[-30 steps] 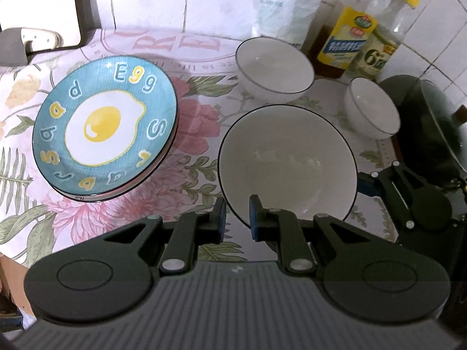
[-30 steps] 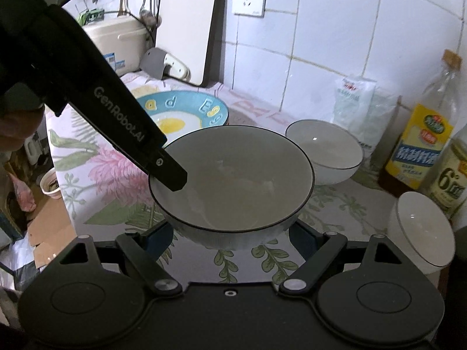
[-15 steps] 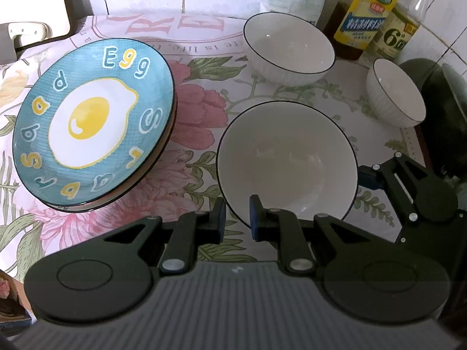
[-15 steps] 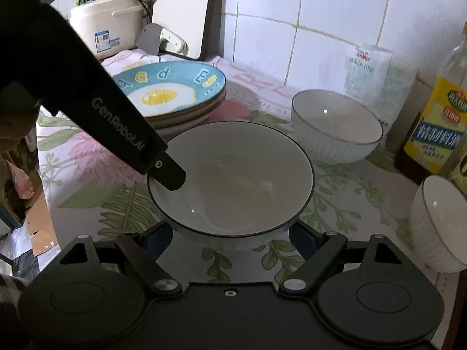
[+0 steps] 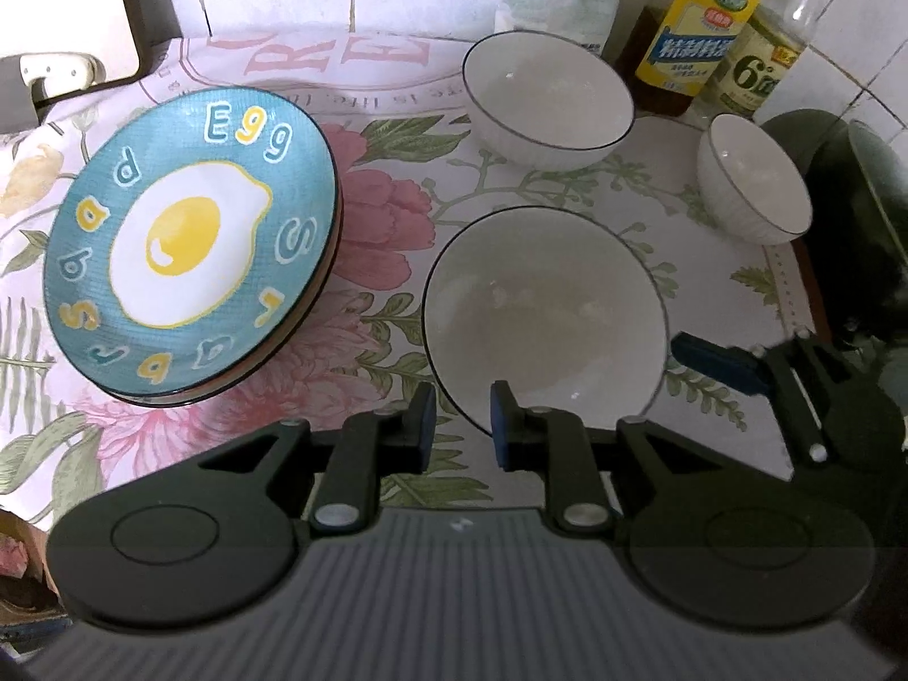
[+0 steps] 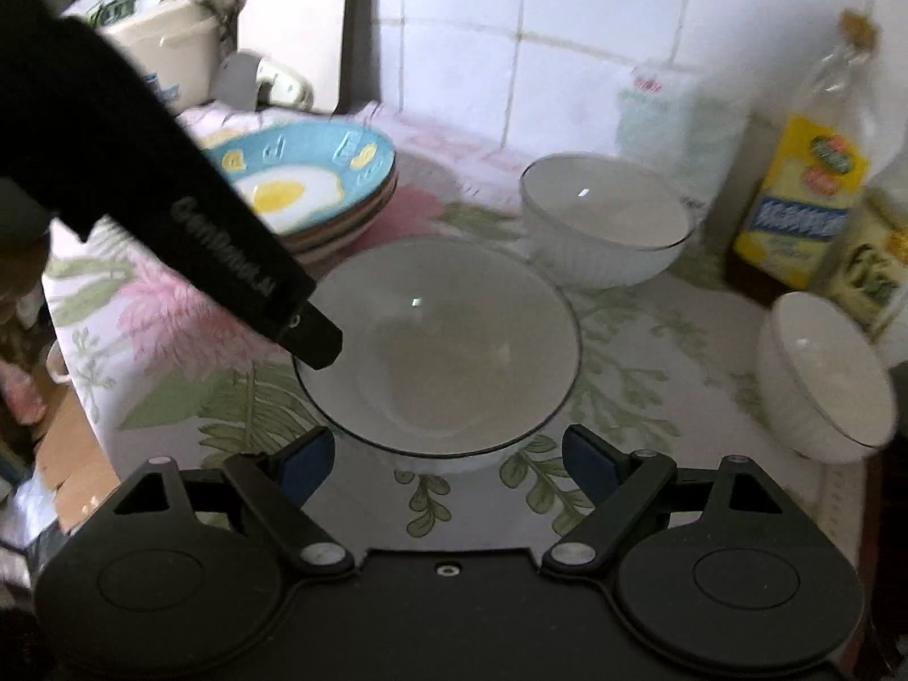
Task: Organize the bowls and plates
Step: 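Lower the large bowl beside the plates and open both grippers, then move both grippers to a white bowl near the bottles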
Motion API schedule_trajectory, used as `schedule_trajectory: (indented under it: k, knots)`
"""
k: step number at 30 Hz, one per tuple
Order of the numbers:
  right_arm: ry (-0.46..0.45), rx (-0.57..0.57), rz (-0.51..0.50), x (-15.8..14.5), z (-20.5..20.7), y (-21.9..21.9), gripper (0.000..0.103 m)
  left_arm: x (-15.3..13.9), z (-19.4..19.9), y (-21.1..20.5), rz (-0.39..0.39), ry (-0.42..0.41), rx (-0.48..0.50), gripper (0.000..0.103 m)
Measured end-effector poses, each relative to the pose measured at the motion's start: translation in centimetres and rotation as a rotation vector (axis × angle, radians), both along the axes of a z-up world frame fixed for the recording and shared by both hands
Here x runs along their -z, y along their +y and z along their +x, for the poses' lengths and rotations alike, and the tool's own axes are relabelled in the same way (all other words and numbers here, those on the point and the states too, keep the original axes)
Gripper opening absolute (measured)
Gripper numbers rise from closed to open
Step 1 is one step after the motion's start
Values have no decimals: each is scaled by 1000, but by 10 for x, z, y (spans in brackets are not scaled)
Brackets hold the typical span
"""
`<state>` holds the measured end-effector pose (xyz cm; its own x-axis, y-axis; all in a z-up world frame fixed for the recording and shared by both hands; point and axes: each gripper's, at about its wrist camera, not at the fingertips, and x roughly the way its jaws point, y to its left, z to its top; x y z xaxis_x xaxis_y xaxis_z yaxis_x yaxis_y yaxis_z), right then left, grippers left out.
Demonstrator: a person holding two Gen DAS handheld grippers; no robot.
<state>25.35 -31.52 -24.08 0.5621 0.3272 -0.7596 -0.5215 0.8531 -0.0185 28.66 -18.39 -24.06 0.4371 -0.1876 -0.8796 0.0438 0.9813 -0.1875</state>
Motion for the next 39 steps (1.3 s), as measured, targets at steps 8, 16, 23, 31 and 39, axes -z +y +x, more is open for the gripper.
schedule_trajectory:
  k: [8,16,23,31,39]
  knots:
    - [-1,159,36,-47,-24,-16,90,-48,-17,10,16,21,49,36]
    - [-25,341,103,-102,-46,-38,90,-111,-39,19,11,-66,151,43]
    - [-11,497,245,-135,-50,-64,90,-143,-54,25,27,-114,222,49]
    - [15,571,386,-155,-44,-93,90,-156,-54,14,-11,-126,285,49]
    - [37,574,413,-148,-9,-124,90,-156,-26,-15,-28,-141,268,49]
